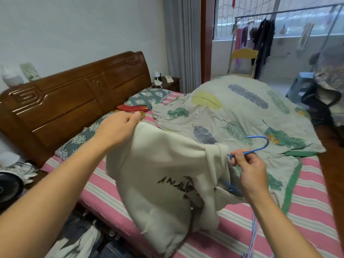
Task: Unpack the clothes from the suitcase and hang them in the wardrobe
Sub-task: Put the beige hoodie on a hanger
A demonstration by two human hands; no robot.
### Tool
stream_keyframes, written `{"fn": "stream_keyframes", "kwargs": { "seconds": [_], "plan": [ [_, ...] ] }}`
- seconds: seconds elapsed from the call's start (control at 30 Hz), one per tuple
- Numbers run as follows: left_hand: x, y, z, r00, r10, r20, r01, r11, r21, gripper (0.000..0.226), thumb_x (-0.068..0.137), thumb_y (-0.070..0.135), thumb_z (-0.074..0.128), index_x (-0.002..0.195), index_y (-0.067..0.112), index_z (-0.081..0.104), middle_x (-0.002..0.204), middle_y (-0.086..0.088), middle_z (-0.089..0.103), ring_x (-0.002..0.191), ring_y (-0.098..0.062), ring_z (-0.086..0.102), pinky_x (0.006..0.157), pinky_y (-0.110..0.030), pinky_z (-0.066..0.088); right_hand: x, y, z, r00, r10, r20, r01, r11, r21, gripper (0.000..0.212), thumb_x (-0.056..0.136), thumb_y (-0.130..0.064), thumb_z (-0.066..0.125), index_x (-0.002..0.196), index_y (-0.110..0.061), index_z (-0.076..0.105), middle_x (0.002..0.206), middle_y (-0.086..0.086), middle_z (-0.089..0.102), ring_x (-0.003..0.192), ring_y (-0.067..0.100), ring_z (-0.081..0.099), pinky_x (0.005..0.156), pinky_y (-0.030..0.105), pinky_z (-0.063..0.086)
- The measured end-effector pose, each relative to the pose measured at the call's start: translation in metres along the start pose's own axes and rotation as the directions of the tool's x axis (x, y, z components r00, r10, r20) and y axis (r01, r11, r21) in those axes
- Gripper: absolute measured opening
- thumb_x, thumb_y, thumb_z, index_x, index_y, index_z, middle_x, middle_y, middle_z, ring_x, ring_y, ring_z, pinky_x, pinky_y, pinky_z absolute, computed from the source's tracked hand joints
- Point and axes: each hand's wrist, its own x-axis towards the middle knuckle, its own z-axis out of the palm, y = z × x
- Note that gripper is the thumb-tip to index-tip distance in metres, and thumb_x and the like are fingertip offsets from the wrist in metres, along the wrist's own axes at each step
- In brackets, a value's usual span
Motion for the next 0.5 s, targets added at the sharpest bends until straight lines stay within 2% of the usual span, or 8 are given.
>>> {"fn": "stream_keyframes", "kwargs": {
  "seconds": [0.1,0.17,0.23,0.3,0.37,0.4,0.43,0.5],
  "plan": [
    [0.014,0.04,0.013,0.915,-0.006,0.404,-0.033,0.996,0.089,0.072,0.1,0.066,0.029,0.1,0.011,0.075,0.099,-0.006,0.072,0.096,-0.025,0.067,0.09,-0.037,0.051,-0.012,-0.001,0.025,0.994,0.02,0.11,-0.016,0.999,-0.033,0.018,0.096,-0.005,0.06,0.08,-0.008,0.066,0.058,-0.004,0.063,0.06,0.006,0.057,0.07,0.021,0.048],
    [0.008,0.058,0.037,0.676,-0.115,0.728,0.113,0.992,0.051,0.067,0.097,0.069,0.037,0.109,0.015,0.074,0.105,-0.001,0.073,0.098,-0.022,0.068,0.095,-0.037,0.052,-0.021,0.003,0.042,0.975,0.037,0.221,-0.008,0.992,-0.129,0.018,0.094,-0.01,0.065,0.077,-0.011,0.068,0.064,-0.001,0.066,0.066,0.014,0.061,0.075,0.031,0.049],
    [-0.001,0.057,0.066,0.414,-0.141,0.899,0.228,0.972,0.048,0.052,0.093,0.061,0.049,0.109,0.018,0.073,0.106,-0.001,0.074,0.097,-0.022,0.07,0.095,-0.041,0.054,-0.028,0.01,0.052,0.953,0.033,0.3,0.04,0.971,-0.234,0.017,0.093,-0.012,0.067,0.076,-0.013,0.07,0.069,0.002,0.069,0.071,0.022,0.066,0.075,0.035,0.05],
    [-0.015,0.04,0.086,0.312,-0.109,0.944,0.335,0.942,-0.002,0.032,0.095,0.044,0.058,0.104,0.017,0.073,0.104,-0.004,0.074,0.099,-0.025,0.068,0.097,-0.046,0.052,-0.033,0.017,0.053,0.943,0.031,0.332,0.085,0.94,-0.331,0.018,0.093,-0.014,0.066,0.075,-0.015,0.07,0.07,0.002,0.069,0.071,0.021,0.066,0.071,0.037,0.05],
    [-0.03,0.021,0.104,0.331,-0.078,0.94,0.49,0.866,-0.1,0.021,0.092,0.028,0.068,0.1,0.01,0.074,0.103,-0.014,0.073,0.099,-0.031,0.067,0.095,-0.051,0.053,-0.037,0.023,0.049,0.936,0.066,0.347,0.074,0.924,-0.374,0.022,0.093,-0.016,0.066,0.071,-0.017,0.067,0.066,0.0,0.067,0.065,0.014,0.062,0.067,0.033,0.047],
    [-0.035,0.015,0.113,0.383,-0.07,0.921,0.541,0.826,-0.162,0.019,0.087,0.022,0.071,0.098,0.007,0.073,0.1,-0.019,0.07,0.094,-0.033,0.066,0.091,-0.052,0.054,-0.037,0.027,0.048,0.929,0.089,0.36,0.064,0.918,-0.392,0.024,0.093,-0.017,0.066,0.069,-0.018,0.066,0.064,0.0,0.066,0.063,0.013,0.06,0.066,0.034,0.046],
    [-0.04,0.013,0.119,0.471,-0.068,0.88,0.562,0.792,-0.24,0.017,0.085,0.02,0.071,0.094,0.005,0.071,0.094,-0.021,0.066,0.086,-0.031,0.062,0.084,-0.05,0.054,-0.038,0.029,0.049,0.917,0.117,0.381,0.052,0.913,-0.405,0.025,0.093,-0.019,0.066,0.067,-0.018,0.065,0.063,0.0,0.065,0.063,0.015,0.06,0.068,0.036,0.046],
    [-0.045,0.019,0.125,0.73,-0.04,0.682,0.499,0.713,-0.492,0.026,0.09,0.029,0.066,0.085,0.003,0.065,0.081,-0.016,0.055,0.074,-0.023,0.048,0.073,-0.041,0.044,-0.038,0.037,0.051,0.898,0.195,0.396,0.011,0.887,-0.462,0.025,0.092,-0.021,0.066,0.067,-0.016,0.065,0.063,0.001,0.066,0.066,0.024,0.062,0.07,0.039,0.046]
  ]
}}
